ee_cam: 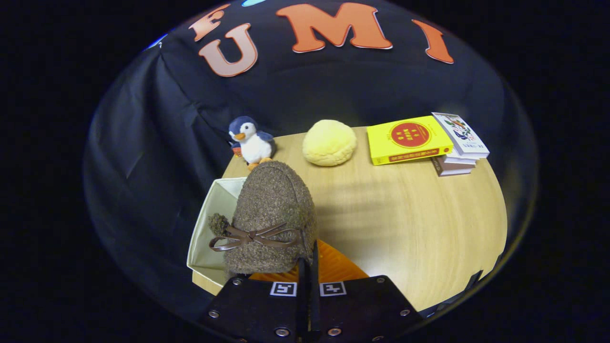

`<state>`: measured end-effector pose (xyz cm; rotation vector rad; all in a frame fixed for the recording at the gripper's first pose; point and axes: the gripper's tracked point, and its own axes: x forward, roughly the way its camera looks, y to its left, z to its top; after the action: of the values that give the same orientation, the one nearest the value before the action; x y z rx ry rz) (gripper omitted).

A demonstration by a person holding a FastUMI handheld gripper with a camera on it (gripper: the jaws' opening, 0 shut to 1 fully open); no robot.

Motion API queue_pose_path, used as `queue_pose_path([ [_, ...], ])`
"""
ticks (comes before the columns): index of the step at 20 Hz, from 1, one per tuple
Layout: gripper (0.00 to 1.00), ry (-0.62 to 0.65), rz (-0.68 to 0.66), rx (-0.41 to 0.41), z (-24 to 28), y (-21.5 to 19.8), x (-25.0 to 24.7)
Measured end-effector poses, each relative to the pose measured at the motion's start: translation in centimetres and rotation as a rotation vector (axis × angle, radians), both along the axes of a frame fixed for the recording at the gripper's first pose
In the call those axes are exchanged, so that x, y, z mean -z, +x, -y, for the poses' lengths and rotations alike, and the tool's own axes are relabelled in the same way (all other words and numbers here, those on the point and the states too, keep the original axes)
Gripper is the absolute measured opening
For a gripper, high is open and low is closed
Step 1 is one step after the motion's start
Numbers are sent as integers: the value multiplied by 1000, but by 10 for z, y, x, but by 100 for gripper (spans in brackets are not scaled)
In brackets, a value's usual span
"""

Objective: Open the storage box then place both shoes into the box .Put the left shoe in first, then the right shoe, with the right side of both shoes facing outward in a uniform manner.

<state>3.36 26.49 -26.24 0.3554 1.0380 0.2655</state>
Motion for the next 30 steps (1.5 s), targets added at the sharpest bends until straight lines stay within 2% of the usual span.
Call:
queue_pose_path([
  [3, 3, 1, -12, -29, -44, 4, -5],
  [6, 3, 3, -36, -19, -73, 11, -3],
  [11, 4, -62, -94, 31, -94, 20, 23],
  [15, 7, -98, -110, 33, -102, 18, 36],
  [18, 19, -99, -98, 28, -105, 17, 34],
  [22, 33, -90, -14, 40, -94, 28, 4],
  [30, 52, -97, 228, 76, -24, 34, -79],
])
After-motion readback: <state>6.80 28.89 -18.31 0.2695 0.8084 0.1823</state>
